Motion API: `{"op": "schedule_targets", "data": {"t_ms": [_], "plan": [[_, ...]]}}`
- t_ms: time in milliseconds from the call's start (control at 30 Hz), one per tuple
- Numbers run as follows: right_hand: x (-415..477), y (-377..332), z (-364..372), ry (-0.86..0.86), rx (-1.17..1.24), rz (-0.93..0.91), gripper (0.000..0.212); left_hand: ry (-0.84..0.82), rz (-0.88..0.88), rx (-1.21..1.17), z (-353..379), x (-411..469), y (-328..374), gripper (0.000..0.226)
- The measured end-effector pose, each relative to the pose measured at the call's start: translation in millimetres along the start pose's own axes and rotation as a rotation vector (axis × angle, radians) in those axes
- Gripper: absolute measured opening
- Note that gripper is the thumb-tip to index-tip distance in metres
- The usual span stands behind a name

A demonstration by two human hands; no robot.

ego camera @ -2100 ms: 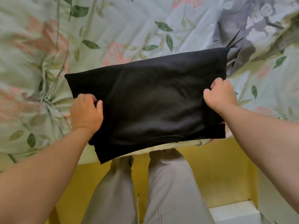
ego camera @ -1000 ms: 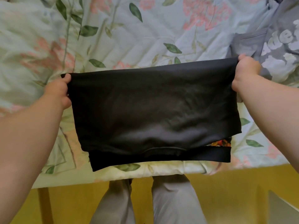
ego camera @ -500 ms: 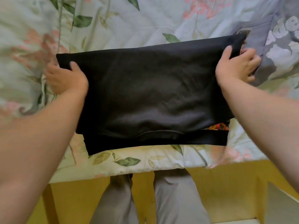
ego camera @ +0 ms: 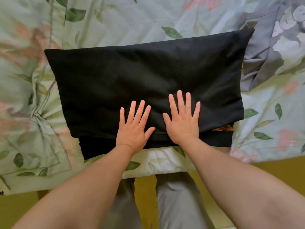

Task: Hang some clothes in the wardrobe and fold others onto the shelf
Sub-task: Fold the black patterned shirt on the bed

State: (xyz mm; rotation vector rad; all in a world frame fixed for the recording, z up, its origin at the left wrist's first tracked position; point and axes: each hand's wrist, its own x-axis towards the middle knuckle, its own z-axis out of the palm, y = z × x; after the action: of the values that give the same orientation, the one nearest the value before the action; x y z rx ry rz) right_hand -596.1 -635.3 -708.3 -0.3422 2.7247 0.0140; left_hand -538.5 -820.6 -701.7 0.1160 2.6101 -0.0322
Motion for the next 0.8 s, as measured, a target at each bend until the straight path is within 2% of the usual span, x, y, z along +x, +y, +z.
{"op": "schedule_targets", "data": {"t_ms": [100, 167, 233, 300, 367, 500, 600, 800], "plan": [[2, -2, -3, -0.014, -0.001, -0.007, 0.069, 0.039, -0.021, -0.077, -9, 1, 2, 0.072], [8, -11, -18, 0.07, 0.046, 0.049, 0.065, 0.181, -0.069, -0.197, -31, 5, 2, 0.063], [28, -19, -41, 0.217, 0.117, 0.101, 0.061, 0.392, -0.124, -0.288, -60, 27, -2, 0.054], [60, -26, -63, 0.323, 0.152, 0.07, 0.06, 0.508, -0.192, -0.265, -87, 63, -10, 0.056], [97, -29, -74, 0.297, 0.14, 0.001, 0.061, 0.456, -0.255, -0.194, -102, 103, -21, 0.062], [143, -20, -52, 0.108, 0.017, -0.058, 0.064, 0.219, -0.29, -0.119, -78, 149, -47, 0.07], [147, -22, -41, 0.112, -0.019, -0.043, 0.065, 0.211, -0.271, -0.133, -63, 154, -53, 0.071], [148, -36, -65, 0.111, 0.013, -0.056, 0.064, 0.243, -0.269, -0.105, -78, 150, -48, 0.068]]}}
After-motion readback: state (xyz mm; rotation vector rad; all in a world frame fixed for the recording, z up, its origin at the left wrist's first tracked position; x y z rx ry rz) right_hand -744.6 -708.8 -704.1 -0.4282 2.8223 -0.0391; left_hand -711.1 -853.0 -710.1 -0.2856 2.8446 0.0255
